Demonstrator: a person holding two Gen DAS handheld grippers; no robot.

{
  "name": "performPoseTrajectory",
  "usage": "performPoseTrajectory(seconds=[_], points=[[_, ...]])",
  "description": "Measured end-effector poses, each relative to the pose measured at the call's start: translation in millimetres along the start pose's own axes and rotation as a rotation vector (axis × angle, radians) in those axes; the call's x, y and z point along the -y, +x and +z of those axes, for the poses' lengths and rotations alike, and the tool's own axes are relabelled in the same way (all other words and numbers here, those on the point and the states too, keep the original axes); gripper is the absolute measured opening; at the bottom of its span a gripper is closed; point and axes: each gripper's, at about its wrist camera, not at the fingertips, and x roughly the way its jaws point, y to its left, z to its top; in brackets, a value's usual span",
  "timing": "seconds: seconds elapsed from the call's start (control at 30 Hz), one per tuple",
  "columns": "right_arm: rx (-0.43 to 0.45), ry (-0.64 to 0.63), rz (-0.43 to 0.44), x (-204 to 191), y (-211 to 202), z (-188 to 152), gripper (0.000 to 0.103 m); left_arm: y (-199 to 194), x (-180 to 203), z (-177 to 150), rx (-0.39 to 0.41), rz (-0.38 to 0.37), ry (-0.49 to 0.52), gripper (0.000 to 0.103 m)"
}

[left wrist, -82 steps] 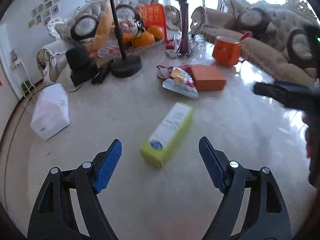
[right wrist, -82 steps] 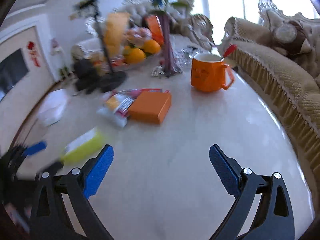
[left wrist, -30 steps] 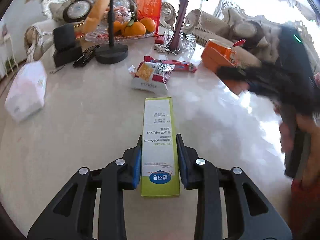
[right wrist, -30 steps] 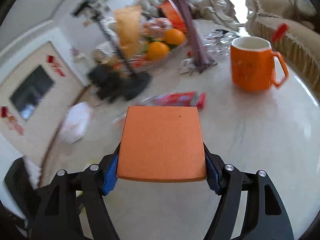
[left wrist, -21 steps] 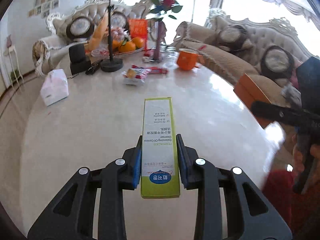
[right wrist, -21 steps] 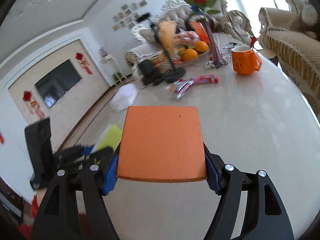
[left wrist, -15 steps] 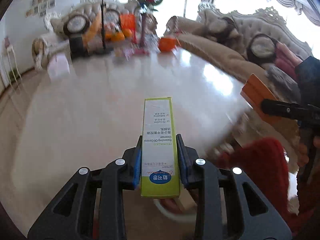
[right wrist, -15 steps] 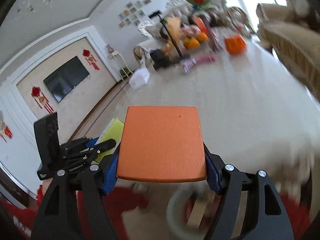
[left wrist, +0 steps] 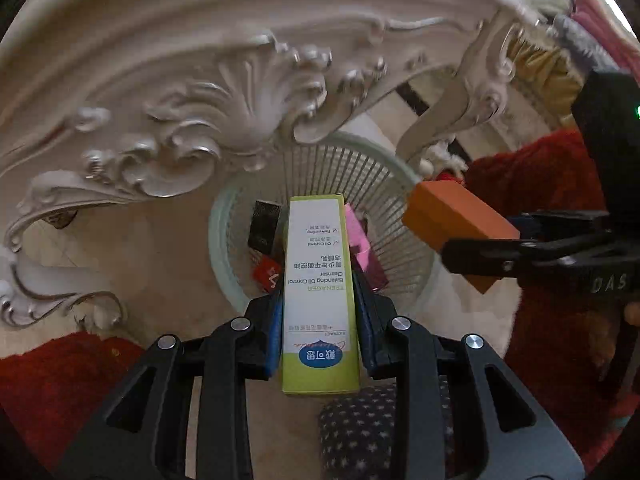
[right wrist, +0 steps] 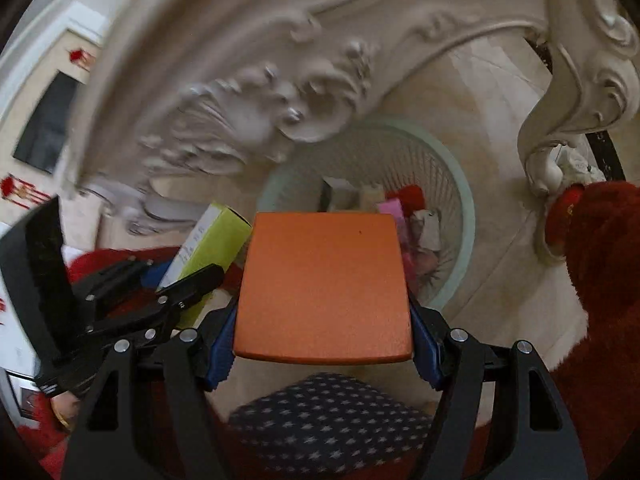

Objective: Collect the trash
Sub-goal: 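Carry the cleanser box and orange box to the wastebasket and open both tools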

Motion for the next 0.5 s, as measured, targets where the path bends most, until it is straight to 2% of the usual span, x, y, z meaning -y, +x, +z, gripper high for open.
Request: performPoseTrajectory(seconds=[0.17,0.27,0.33,0.4,0.5], points=[[0.014,-0.025,-0.078,8,19,9,0.068,19,-3,10,0.003,0.048,-0.002,0.032],[0.031,-0.023,-0.12,20,23,14,0.073,38,-5,17,-0.035,0.105,-0.018,0.074],[0.045,-0.027,-0.164,24,24,11,0.079,41,-11,14,-0.008,0.121,-0.051,0.074],[0.029,-0.019,-0.181,29,27,9,0.086,45,-14,13,-0.026,0.121,-0.069,0.074],[0.012,-0.011,-0.195,30,35,8,0.086,47,-14,10,-0.031,0.125,-0.074,0.074]])
